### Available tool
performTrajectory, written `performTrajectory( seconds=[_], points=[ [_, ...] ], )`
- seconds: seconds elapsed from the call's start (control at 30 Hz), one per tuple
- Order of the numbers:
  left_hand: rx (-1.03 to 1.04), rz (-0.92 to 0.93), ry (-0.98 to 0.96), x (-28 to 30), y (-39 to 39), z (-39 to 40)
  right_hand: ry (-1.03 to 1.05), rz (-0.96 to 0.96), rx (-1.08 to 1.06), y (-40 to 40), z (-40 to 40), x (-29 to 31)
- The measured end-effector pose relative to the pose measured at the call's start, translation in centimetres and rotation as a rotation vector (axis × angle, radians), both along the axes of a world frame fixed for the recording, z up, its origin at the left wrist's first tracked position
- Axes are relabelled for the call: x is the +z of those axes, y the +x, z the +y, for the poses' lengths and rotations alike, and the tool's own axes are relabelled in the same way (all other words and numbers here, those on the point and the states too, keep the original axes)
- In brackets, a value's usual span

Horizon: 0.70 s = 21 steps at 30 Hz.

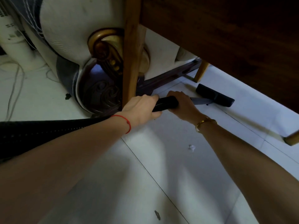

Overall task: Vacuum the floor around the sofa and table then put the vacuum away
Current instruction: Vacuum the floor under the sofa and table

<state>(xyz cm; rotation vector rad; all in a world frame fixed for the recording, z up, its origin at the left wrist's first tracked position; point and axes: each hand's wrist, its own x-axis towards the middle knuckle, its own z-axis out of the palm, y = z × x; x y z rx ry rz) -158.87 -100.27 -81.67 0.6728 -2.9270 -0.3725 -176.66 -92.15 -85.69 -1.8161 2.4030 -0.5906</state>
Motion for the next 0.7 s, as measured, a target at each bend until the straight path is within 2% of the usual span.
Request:
performTrajectory(
  seconds=[0.23,0.5,0.7],
  points=[
    [-0.032,-0.046,-0.03,0.1,2.1,0.4,-0.046,0.0,0.01,2.1,0.9,-0.7],
    [-0.023,-0.057,-0.092,1.6,8.5,1.5,-0.226,-0.087,0.062,8.5,2.3,-0.3],
    [-0.03,-0.074,-0.149,3.0,14.0,2.6,-0.308,-0.047,0.057,14.4,3.4,0.5]
  ],
)
